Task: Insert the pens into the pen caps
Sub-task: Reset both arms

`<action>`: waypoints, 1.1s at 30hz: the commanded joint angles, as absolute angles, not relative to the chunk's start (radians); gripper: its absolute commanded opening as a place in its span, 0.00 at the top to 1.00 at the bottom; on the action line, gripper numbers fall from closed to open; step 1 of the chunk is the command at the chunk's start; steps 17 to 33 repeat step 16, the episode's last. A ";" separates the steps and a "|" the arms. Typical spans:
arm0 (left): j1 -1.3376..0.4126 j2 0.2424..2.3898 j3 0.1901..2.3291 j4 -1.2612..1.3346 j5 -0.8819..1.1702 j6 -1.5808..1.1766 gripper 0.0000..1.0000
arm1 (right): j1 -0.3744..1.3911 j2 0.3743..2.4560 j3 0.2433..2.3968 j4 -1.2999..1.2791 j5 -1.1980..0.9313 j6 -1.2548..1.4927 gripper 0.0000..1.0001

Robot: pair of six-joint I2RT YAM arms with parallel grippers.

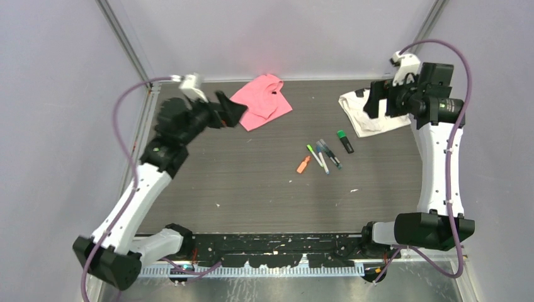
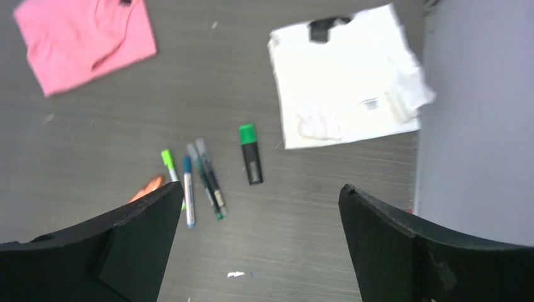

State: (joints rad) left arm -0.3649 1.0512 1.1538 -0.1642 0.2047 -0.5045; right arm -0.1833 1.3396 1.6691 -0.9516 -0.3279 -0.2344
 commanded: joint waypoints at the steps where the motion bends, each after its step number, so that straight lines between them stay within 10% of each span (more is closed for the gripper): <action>1: -0.248 1.069 1.346 -0.448 0.364 -0.464 0.00 | -0.190 1.305 1.835 -0.931 -0.164 -0.088 0.00; 33: -0.166 1.108 1.618 -0.623 0.492 -0.456 0.00 | -0.191 1.183 1.886 -0.897 -0.167 0.111 0.00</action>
